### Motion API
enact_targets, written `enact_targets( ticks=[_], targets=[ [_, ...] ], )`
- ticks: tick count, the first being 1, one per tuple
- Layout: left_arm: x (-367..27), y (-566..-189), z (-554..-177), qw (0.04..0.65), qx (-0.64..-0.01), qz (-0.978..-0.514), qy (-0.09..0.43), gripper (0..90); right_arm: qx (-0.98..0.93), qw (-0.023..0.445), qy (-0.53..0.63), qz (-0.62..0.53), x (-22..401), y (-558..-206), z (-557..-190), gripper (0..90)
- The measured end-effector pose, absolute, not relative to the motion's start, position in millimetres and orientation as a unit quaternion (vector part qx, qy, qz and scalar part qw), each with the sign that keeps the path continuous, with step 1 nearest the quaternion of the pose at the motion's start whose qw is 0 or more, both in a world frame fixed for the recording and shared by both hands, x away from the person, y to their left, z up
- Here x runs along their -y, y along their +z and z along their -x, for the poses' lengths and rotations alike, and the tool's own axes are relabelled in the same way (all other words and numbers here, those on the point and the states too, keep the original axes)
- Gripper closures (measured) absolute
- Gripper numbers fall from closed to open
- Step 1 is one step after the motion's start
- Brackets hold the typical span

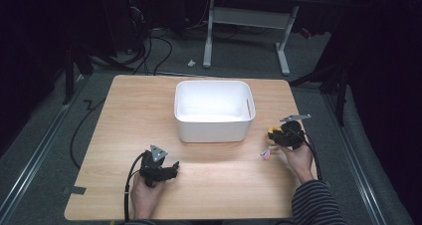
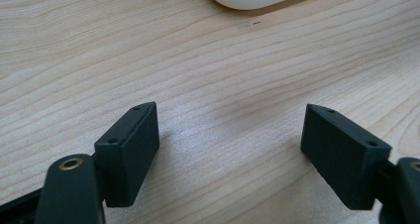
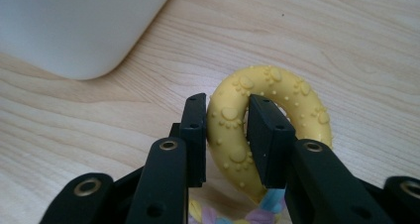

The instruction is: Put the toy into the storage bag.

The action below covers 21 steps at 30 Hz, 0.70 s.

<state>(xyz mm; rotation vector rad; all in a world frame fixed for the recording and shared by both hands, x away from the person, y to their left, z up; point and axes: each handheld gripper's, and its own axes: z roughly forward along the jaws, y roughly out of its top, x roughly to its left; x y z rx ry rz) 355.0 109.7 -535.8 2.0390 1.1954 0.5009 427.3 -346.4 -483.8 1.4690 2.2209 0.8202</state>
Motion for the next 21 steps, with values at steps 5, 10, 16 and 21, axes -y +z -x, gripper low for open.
enact_targets(
  ticks=[5,10,16,21],
  targets=[
    [-110,-536,-355,0.355,-0.462,-0.789,0.193,23.1,-0.783,0.173,0.304,-0.514,351,-471,-419,70.4],
    [-110,-536,-355,0.355,-0.463,-0.789,0.193,23.1,-0.784,0.174,0.311,-0.509,355,-463,-413,70.4],
    [-110,-536,-355,0.356,-0.463,-0.789,0.192,23.1,-0.791,0.183,0.312,-0.494,355,-447,-405,70.3],
    [-110,-536,-355,0.356,-0.463,-0.789,0.192,23.1,-0.795,0.192,0.32,-0.479,354,-426,-397,70.3]
  ],
)
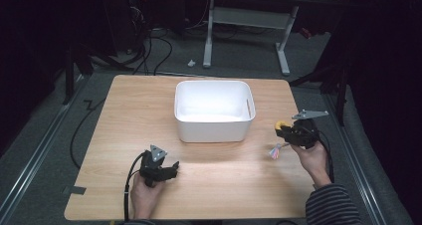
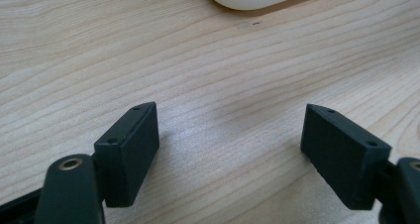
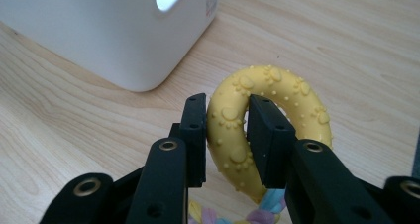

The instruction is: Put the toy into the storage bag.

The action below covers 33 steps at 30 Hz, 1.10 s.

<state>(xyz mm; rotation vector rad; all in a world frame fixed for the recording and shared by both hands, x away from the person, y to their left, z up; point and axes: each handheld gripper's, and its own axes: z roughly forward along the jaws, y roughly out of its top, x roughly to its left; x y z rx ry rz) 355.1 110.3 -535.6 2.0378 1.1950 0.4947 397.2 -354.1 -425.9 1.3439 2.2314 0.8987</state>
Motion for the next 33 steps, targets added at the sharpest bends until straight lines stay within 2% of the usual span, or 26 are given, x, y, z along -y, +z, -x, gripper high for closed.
enact_targets(
  ticks=[16,33],
  targets=[
    [-110,-536,-355,0.357,-0.463,-0.789,0.192,23.0,-0.788,0.194,0.351,-0.468,362,-391,-398,70.3],
    [-111,-536,-355,0.357,-0.462,-0.789,0.191,22.9,-0.8,0.213,0.348,-0.44,344,-358,-412,70.2]
  ],
)
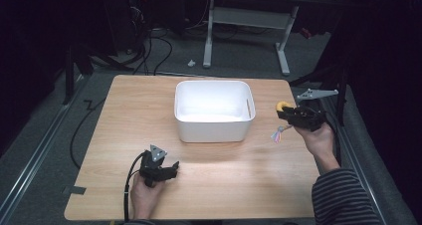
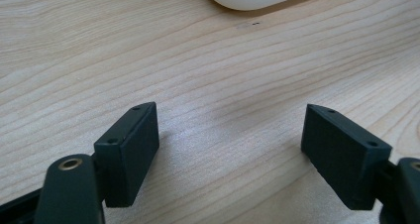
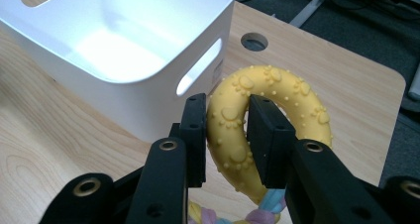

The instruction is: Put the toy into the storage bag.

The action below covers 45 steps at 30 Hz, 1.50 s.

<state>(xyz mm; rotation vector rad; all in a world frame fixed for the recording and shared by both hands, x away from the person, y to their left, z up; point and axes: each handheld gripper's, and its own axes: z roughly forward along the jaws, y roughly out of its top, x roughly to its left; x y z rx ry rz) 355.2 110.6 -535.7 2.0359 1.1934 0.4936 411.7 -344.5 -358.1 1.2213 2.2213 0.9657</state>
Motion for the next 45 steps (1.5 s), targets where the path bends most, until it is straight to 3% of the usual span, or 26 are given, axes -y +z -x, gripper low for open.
enact_targets(
  ticks=[16,45],
  targets=[
    [-111,-536,-355,0.358,-0.462,-0.788,0.19,23.0,-0.805,0.225,0.356,-0.418,327,-329,-426,70.2],
    [-111,-536,-355,0.358,-0.463,-0.788,0.19,22.8,-0.812,0.207,0.378,-0.393,295,-310,-443,70.1]
  ],
)
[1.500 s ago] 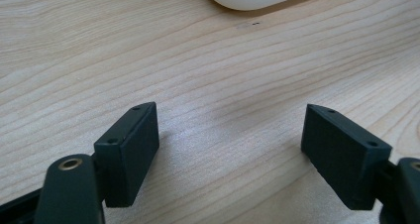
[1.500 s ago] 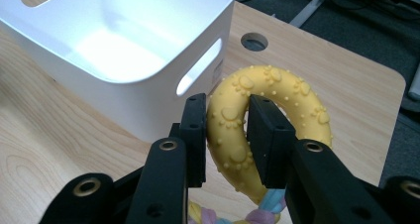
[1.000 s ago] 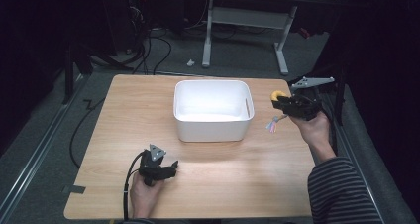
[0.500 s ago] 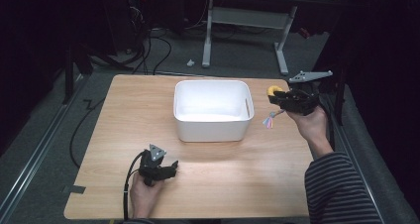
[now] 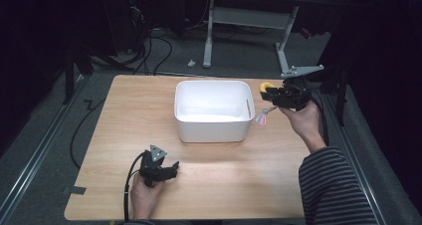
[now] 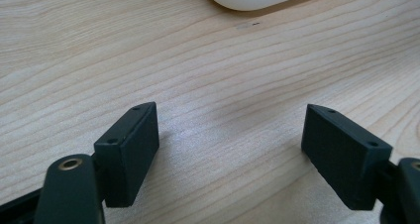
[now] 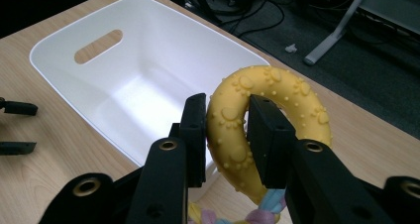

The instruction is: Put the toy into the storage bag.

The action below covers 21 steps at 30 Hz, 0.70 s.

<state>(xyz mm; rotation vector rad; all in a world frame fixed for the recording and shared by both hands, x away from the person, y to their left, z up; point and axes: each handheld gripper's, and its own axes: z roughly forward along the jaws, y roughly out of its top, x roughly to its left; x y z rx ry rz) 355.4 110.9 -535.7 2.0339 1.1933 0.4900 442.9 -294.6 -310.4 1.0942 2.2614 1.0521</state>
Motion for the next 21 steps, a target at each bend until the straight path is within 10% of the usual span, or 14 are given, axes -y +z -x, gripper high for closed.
enact_targets(
  ticks=[21],
  targets=[
    [-111,-536,-355,0.355,-0.461,-0.79,0.192,22.7,-0.826,0.198,0.376,-0.371,243,-305,-461,70.2]
  ],
)
